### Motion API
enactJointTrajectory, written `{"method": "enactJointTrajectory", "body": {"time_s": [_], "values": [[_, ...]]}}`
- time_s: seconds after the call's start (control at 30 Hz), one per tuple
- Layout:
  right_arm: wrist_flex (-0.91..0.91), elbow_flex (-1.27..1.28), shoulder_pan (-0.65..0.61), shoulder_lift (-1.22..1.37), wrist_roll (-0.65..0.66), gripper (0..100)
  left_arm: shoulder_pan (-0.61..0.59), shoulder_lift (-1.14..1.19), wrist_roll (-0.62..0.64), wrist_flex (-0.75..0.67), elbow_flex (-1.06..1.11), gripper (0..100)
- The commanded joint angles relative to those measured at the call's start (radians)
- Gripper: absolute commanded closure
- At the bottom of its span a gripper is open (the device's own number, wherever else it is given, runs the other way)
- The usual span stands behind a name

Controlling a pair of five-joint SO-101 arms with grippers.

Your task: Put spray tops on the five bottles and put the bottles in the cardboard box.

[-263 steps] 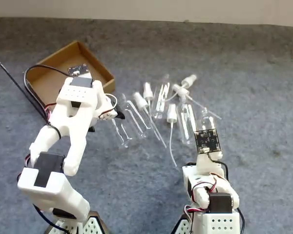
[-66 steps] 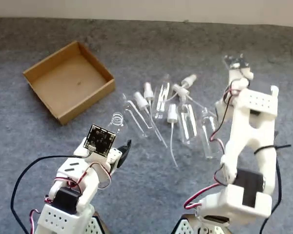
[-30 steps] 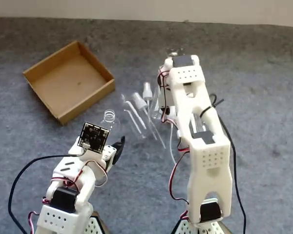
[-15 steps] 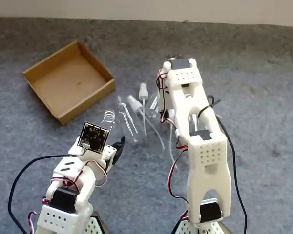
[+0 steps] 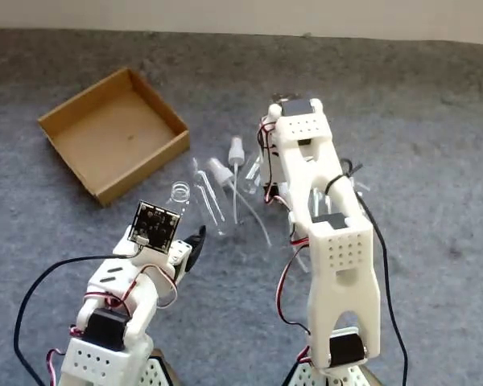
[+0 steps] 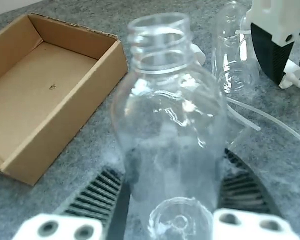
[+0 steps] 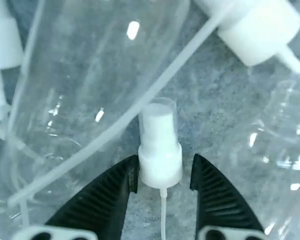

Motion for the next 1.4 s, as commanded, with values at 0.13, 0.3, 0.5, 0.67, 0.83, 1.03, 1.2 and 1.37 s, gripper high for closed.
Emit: {"method": "enactJointTrajectory", "body": {"time_s": [0.13,0.3,0.5,0.67,0.83,1.03,1.2,1.37], "values": [[0.002,-0.036,0.015,-0.015,-0.005,82.6,-0.008,-0.013,-0.002,-0.002,0.001,89],[-0.048,-0.03,0.015,-0.015,-0.005,82.6,-0.008,-0.013,-0.002,-0.002,0.002,89],[-0.053,-0.033,0.015,-0.015,0.052,86.9,-0.008,-0.013,-0.002,-0.002,0.002,89],[-0.053,-0.035,0.018,-0.016,0.121,98.8,-0.007,-0.013,-0.002,-0.002,0.002,89],[0.016,-0.038,0.022,-0.022,0.12,99.4,-0.007,-0.013,-0.002,-0.002,0.002,89],[0.14,-0.17,0.031,-0.067,0.12,99.4,-0.005,-0.013,0.0,-0.077,0.028,89],[0.145,-0.242,0.045,-0.171,0.118,99.4,-0.004,-0.013,0.002,-0.091,0.028,89],[0.145,-0.202,0.042,-0.354,0.118,99.4,0.077,-0.013,0.002,-0.087,0.028,89]]}}
